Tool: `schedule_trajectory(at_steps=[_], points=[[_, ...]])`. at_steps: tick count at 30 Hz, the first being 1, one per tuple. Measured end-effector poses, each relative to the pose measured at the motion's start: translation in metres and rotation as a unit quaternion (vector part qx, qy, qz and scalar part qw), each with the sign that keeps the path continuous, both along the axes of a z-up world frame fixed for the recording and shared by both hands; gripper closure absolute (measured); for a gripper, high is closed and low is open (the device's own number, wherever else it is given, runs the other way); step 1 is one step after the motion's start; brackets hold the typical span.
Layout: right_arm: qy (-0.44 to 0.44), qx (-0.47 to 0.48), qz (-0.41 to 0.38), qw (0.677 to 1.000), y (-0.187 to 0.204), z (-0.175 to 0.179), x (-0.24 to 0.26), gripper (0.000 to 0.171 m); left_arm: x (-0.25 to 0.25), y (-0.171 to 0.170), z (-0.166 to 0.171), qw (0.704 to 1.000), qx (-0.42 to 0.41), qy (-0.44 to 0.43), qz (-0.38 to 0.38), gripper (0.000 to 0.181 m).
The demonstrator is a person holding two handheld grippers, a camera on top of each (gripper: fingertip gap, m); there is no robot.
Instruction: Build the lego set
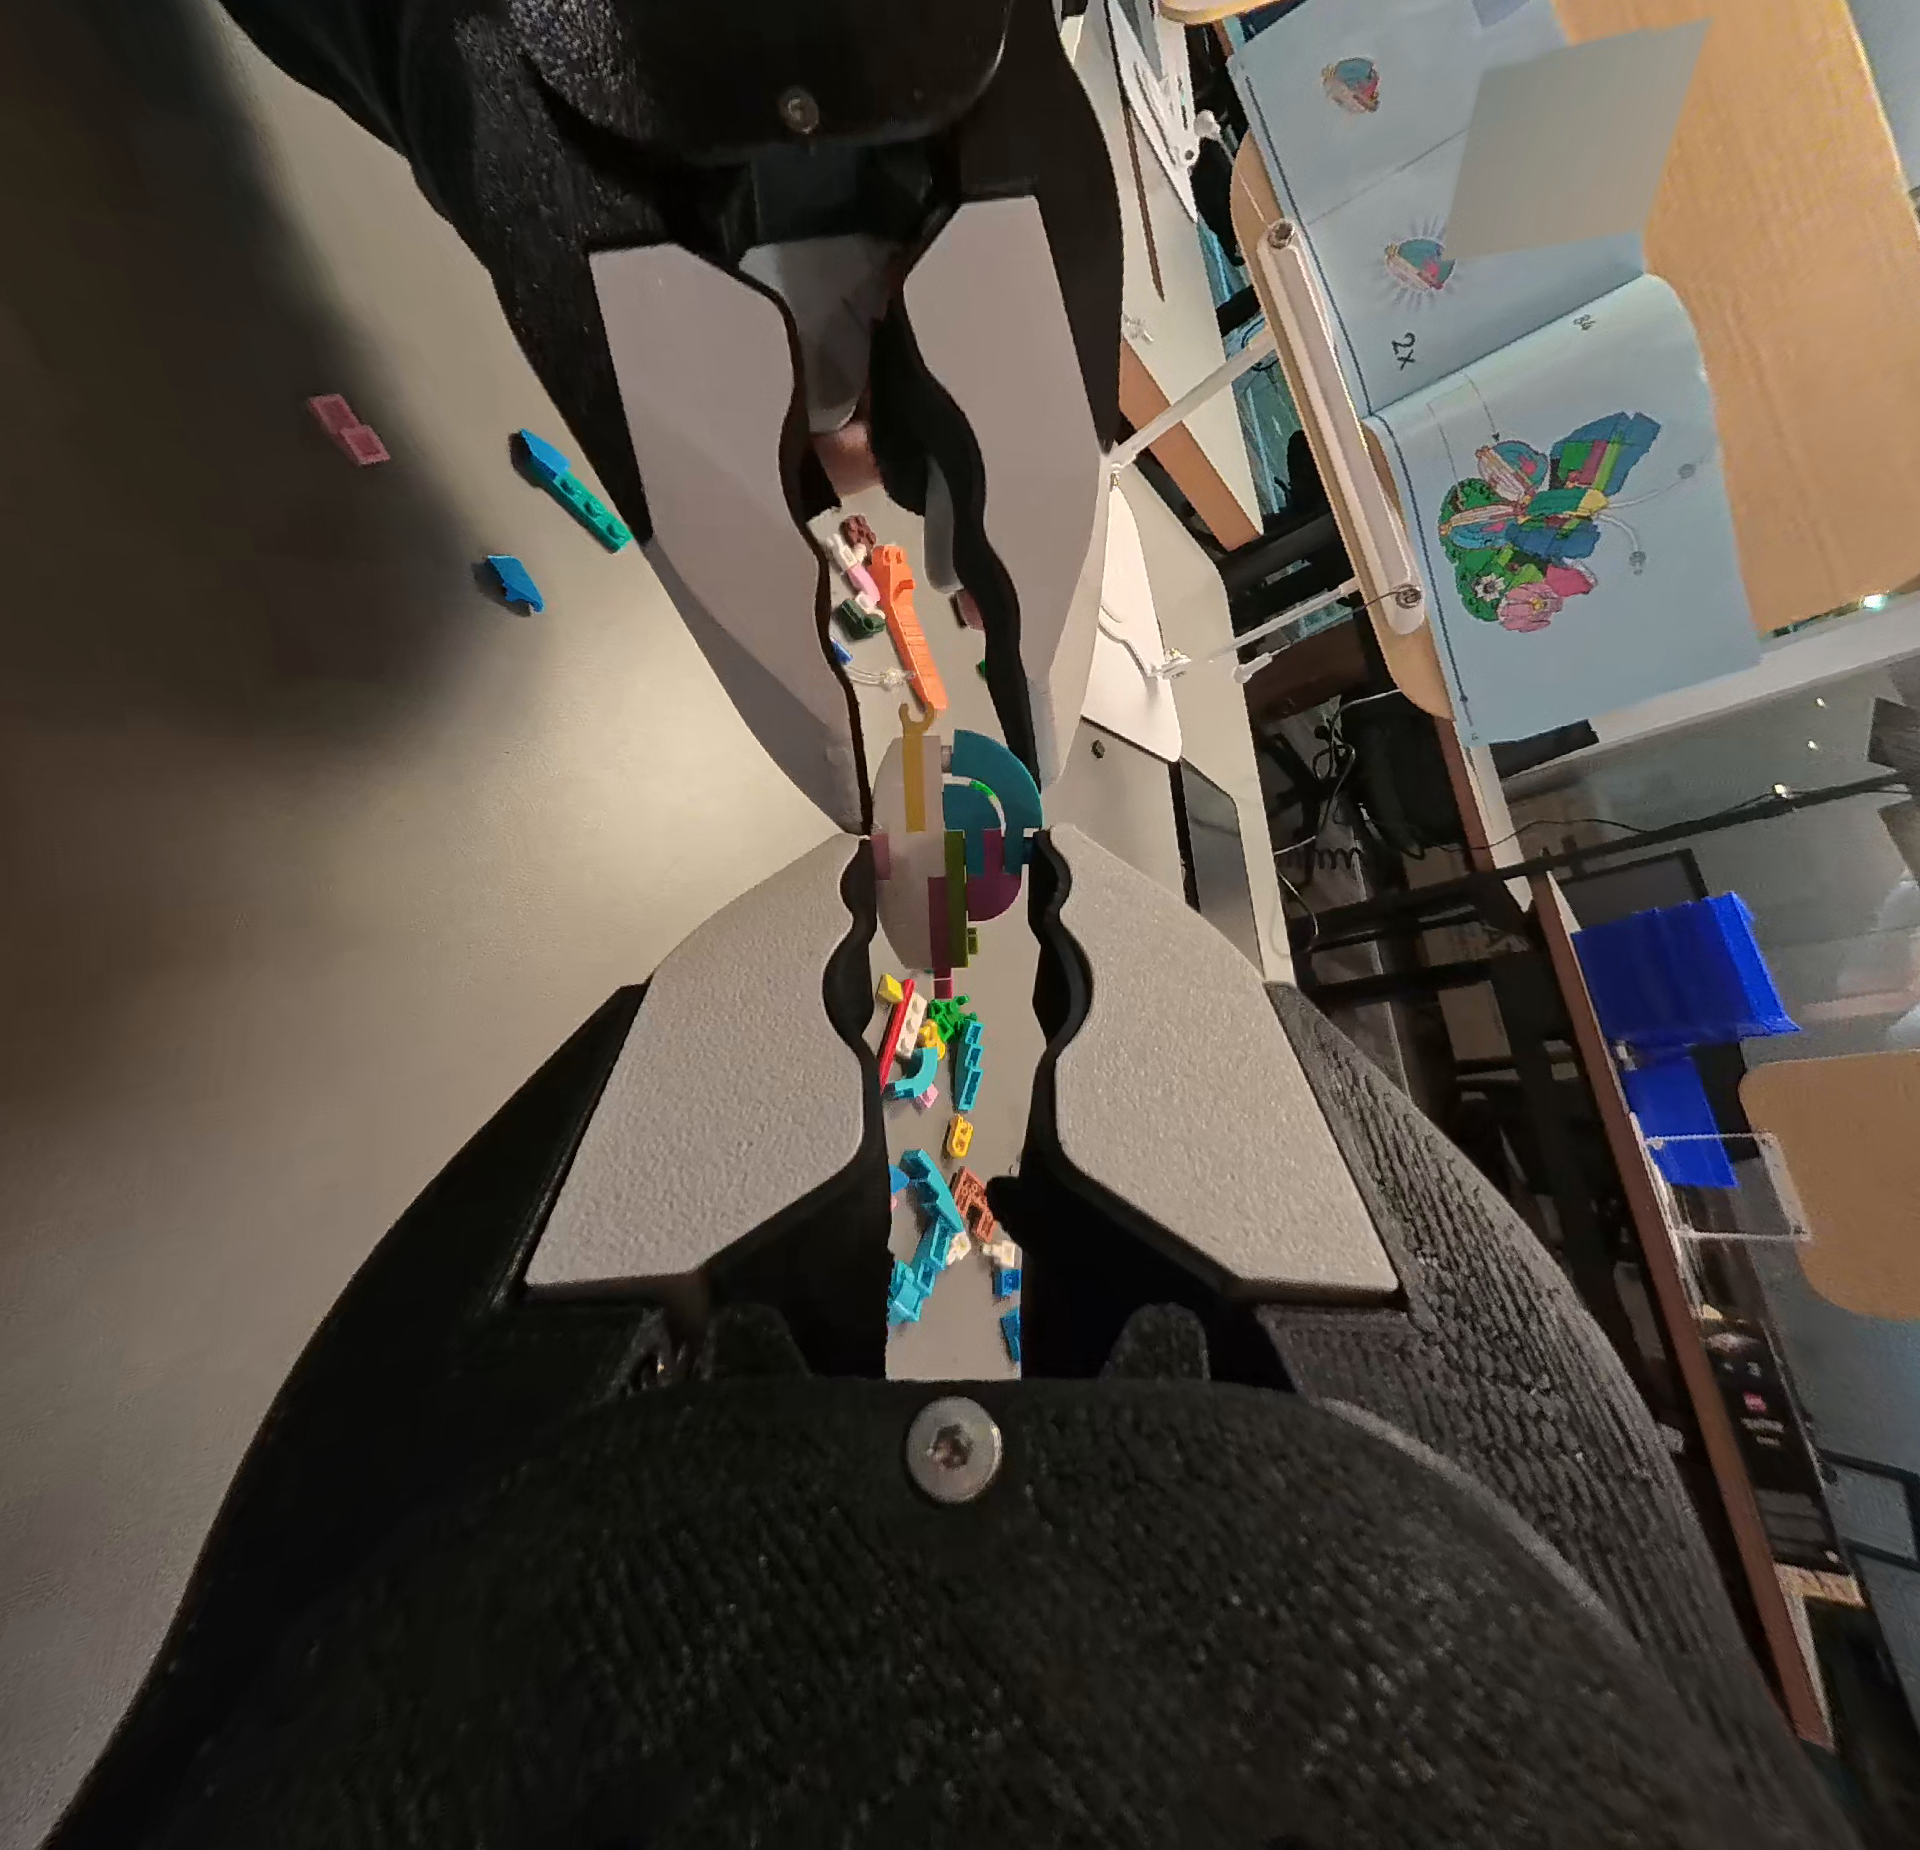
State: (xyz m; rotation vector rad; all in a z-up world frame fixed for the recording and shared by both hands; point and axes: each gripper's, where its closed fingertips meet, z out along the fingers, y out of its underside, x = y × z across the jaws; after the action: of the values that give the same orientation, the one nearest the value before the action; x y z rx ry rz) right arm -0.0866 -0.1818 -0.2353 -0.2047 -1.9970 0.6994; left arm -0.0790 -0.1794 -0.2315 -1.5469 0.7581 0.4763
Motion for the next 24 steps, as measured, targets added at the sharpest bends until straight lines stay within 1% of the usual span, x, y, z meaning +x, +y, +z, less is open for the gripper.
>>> schedule_trajectory(at_steps=[1, 24], points=[[-0.001, 0.001, -0.001, 1.0, 0.0, 0.0, 0.0, 0.145, 0.0, 0.0, 0.0, 1.0, 0.001, 0.003, 0.002, 0.153], [-0.021, 0.005, 0.0, 1.0, 0.002, -0.01, -0.001, 0.145, -0.003, 0.001, -0.01, 0.998, -0.001, 0.06, 0.015, 0.154]])
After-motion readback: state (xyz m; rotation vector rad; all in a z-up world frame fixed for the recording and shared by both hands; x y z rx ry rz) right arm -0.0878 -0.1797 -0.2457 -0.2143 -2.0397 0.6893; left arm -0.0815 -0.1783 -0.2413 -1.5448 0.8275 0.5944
